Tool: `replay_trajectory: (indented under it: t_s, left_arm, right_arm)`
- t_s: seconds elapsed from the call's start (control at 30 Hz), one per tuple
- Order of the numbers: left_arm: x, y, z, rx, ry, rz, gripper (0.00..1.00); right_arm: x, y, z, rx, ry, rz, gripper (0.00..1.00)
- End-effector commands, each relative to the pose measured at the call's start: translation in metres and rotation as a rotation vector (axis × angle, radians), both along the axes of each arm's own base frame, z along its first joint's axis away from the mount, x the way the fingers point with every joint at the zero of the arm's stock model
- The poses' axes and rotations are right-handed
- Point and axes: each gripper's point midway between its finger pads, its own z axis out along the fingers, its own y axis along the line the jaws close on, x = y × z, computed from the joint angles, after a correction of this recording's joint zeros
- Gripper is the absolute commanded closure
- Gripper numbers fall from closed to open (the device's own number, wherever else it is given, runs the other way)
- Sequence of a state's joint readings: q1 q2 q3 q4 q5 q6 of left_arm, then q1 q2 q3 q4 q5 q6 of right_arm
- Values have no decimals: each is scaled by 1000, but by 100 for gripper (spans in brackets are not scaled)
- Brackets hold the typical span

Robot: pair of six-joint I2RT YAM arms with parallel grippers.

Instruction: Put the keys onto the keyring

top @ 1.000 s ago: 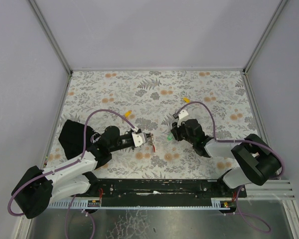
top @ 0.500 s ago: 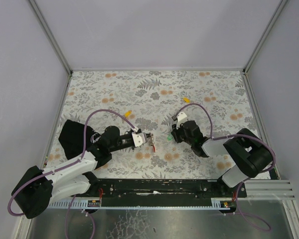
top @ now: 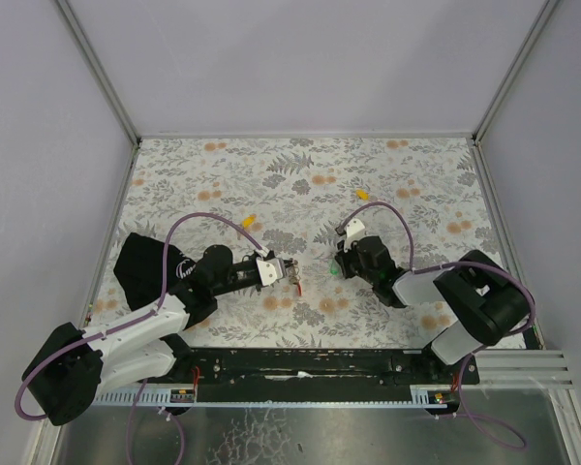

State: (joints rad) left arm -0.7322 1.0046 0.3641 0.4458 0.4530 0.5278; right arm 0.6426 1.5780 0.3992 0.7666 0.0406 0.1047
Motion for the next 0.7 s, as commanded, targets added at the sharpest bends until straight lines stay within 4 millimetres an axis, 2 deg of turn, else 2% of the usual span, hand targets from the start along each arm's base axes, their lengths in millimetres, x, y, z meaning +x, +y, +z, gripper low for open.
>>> replay_trajectory:
  t_s: [0.0, 0.23, 0.53, 0.67]
  left_arm:
    - [2, -2, 19, -41, -32, -5, 100]
    - [2, -3, 19, -41, -31, -6, 100]
    - [0, -4, 20, -40, -30, -20, 100]
    - [-1, -4, 20, -40, -31, -29, 100]
  right_arm:
    - [-1, 6, 20, 19, -46, 35, 100]
    - [-15, 21, 53, 36, -69, 185, 100]
    - [-36, 37, 113, 15, -120, 408, 100]
    - [-50, 41, 131, -3, -107, 516, 100]
